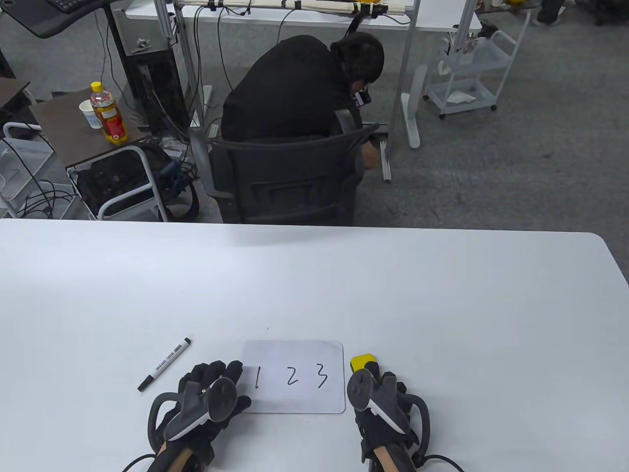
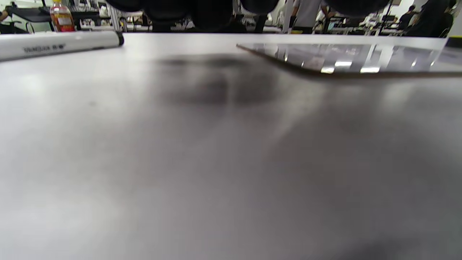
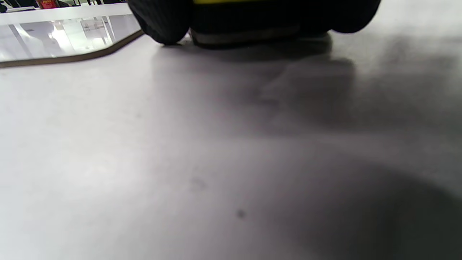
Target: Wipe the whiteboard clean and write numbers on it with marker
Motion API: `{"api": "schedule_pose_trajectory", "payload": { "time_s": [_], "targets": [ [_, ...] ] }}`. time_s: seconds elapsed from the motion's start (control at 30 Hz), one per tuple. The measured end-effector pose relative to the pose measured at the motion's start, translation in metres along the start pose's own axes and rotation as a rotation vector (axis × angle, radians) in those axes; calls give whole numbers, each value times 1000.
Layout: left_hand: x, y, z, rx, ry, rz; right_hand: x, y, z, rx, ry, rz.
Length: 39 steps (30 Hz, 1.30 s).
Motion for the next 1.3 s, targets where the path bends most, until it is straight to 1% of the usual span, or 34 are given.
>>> {"api": "schedule_pose_trajectory", "payload": {
  "time_s": [0.03, 0.2, 0.27, 0.4, 0.5, 0.6, 0.63, 0.7, 0.83, 0.9, 0.97, 1.0, 1.1, 1.3],
  "targets": [
    [-3, 1, 4, -7, 30, -6, 0, 1, 1, -12, 3, 2],
    [-10, 2, 17, -15, 112, -24, 3, 1, 4, -56, 21, 22],
    [-11, 1, 20, -18, 141, -23, 7, -4, 9, -75, 53, 58],
    [-13, 0, 22, -42, 170, -27, 18, -24, 15, -51, 98, 154],
    [-15, 1, 22, -8, 197, -32, 29, -48, 15, -22, 105, 278],
    [-15, 1, 22, -8, 198, -32, 40, -74, 9, 25, 73, 402],
    [-15, 1, 22, -9, 199, -32, 45, -87, 5, 49, 50, 449],
    [-15, 1, 22, -9, 200, -32, 52, -106, 0, 86, 31, 502],
    [-15, 0, 20, -31, 191, -36, 58, -144, -14, 242, -6, 590],
    [-15, -1, 19, -33, 188, -40, 54, -156, -21, 337, -30, 580],
    [-15, -1, 19, -37, 189, -42, 46, -168, -19, 403, 9, 575],
    [-15, -1, 19, -39, 188, -42, 43, -170, -19, 415, 7, 567],
    [-16, -2, 19, -41, 189, -42, 26, -180, -14, 398, -17, 534],
    [-16, -3, 19, -41, 190, -40, -16, -193, 3, 381, -17, 396]
  ]
}}
Point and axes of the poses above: the tracker on the back of each hand, its own y axis roughly to the little-finger side, its own x axis roughly from the fingertips to the wrist, z = x × y, the point moved 5 cm from there along -x, roughly from the wrist to the fingertips, and after that the axes turned 3 degrees about -y, right-handed, at the moved point
